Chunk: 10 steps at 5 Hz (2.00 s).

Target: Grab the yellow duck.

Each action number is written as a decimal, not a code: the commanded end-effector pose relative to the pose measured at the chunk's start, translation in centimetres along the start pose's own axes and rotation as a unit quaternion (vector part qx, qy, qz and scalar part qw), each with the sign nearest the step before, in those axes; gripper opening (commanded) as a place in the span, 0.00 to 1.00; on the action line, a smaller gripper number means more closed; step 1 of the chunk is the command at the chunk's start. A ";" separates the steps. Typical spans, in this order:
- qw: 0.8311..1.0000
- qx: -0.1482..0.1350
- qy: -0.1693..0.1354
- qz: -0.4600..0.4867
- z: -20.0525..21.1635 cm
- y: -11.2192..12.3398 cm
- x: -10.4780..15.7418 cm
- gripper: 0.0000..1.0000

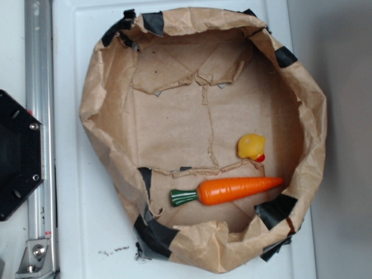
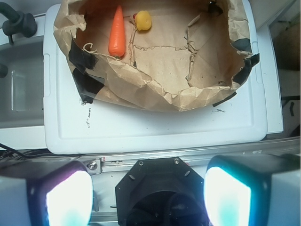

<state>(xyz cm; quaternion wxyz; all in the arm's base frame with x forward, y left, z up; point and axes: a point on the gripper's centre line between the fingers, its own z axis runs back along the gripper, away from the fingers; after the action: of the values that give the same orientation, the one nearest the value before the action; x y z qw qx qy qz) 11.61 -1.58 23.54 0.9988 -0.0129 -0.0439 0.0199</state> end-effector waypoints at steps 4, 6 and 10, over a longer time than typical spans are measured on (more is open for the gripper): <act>0.967 -0.057 -0.085 0.234 -8.1 1.9 11.4 1.00; 0.973 -0.039 -0.077 0.213 -12.4 1.7 14.2 1.00; 0.958 -0.059 -0.127 0.249 -15.1 2.3 16.0 1.00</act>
<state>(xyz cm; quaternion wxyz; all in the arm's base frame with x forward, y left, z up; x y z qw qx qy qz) 28.26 0.01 8.51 0.9532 -0.0745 -0.1417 0.2566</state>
